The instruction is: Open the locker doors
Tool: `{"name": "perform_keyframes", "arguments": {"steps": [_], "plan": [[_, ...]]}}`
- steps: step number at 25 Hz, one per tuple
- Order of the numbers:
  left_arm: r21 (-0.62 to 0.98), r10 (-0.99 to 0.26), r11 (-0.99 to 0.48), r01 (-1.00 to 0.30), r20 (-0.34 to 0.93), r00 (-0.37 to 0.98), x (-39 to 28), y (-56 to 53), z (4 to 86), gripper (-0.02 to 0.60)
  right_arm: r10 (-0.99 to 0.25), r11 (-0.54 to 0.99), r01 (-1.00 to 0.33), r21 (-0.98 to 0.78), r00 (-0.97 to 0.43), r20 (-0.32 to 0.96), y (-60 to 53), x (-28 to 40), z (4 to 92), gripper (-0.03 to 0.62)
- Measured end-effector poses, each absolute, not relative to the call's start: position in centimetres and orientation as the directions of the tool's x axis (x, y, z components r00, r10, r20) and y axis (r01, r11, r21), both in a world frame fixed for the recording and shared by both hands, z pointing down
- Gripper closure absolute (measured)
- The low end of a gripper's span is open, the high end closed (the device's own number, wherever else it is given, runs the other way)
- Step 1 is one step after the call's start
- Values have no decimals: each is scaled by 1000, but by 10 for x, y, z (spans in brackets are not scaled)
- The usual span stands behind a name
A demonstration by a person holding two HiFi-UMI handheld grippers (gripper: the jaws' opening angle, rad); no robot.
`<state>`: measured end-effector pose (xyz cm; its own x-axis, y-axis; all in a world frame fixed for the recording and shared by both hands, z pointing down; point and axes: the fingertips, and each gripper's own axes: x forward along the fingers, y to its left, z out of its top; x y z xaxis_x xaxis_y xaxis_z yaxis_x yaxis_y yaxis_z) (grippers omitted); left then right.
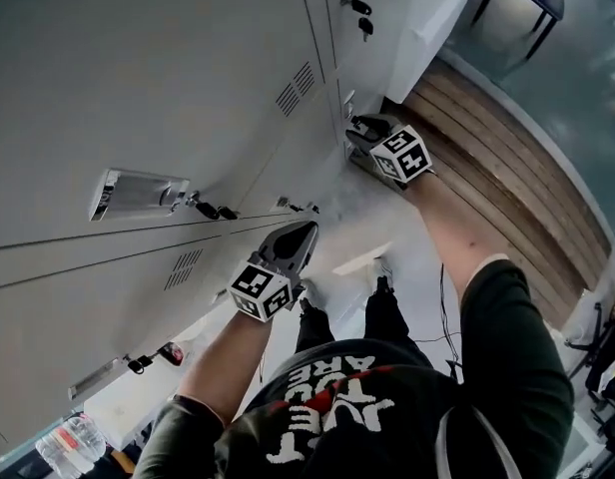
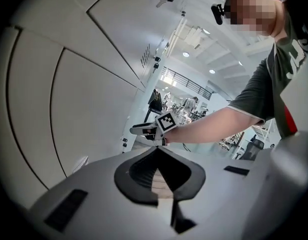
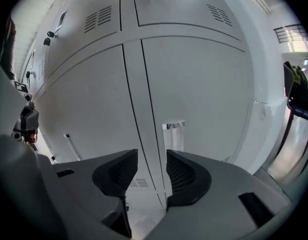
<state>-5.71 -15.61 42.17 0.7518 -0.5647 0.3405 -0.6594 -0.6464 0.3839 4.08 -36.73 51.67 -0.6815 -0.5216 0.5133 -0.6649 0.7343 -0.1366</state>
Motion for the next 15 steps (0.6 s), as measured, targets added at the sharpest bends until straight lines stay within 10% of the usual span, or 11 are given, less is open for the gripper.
{"name": "perform_keyframes", "arguments": {"steps": [15], "plan": [[407,-573,-629,-663,334,749,-50,-167,444,575,-421,858,-513,-21,-726,545,-405,20,521,376]]}}
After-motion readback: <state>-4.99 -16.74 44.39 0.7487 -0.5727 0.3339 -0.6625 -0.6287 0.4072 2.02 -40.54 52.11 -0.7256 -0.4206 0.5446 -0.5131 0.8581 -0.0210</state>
